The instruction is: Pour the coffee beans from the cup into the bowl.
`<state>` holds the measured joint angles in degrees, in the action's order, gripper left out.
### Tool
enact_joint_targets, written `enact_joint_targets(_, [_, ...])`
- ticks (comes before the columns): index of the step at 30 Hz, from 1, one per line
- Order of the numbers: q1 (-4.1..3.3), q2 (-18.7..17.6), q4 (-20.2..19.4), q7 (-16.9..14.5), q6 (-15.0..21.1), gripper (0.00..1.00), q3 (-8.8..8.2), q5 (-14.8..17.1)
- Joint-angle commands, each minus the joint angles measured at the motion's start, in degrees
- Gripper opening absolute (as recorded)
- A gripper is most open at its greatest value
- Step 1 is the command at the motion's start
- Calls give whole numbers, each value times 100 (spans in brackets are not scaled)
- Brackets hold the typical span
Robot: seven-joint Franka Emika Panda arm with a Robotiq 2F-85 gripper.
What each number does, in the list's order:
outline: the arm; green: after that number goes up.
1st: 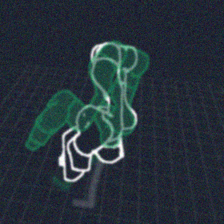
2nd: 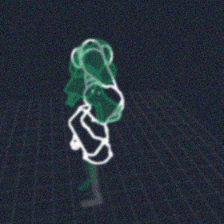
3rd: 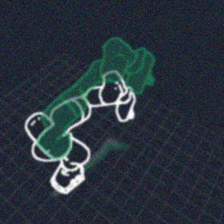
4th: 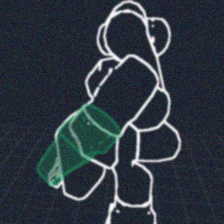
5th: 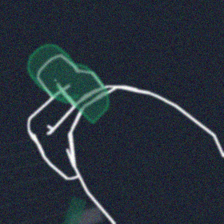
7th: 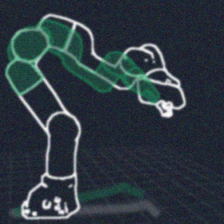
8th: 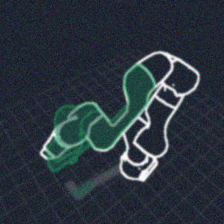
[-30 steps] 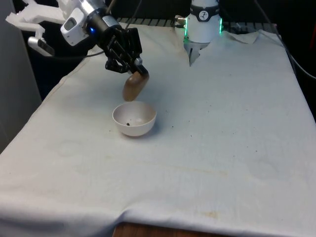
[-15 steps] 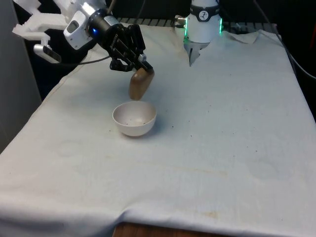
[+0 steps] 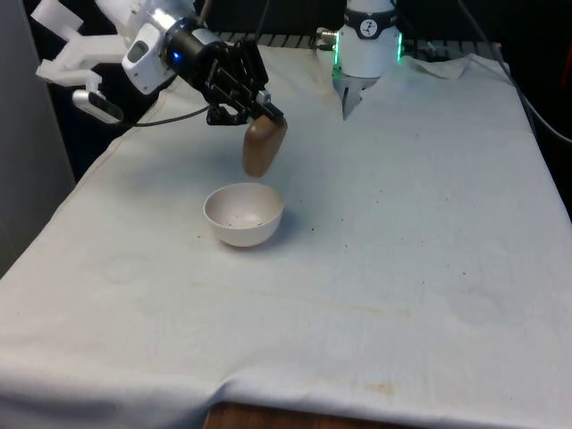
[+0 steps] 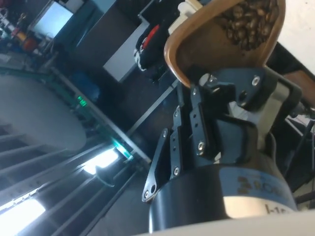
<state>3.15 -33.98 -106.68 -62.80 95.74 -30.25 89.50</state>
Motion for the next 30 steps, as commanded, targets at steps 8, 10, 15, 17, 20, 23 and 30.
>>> enact_joint_targets(8, [103,-206,149,-69,-665,1,-246,269])
enact_joint_targets(10, [109,-229,166,-69,-728,1,-269,292])
enact_joint_targets(15, [109,-338,241,-74,-1014,1,-395,418])
enact_joint_targets(17, [109,-367,246,-74,-1100,1,-430,470])
enact_joint_targets(20, [74,-390,229,-97,-1186,1,-481,521])
enact_joint_targets(23, [109,-418,235,-74,-1301,1,-458,607])
enact_joint_targets(30, [92,-453,223,-97,-1450,1,-498,705])
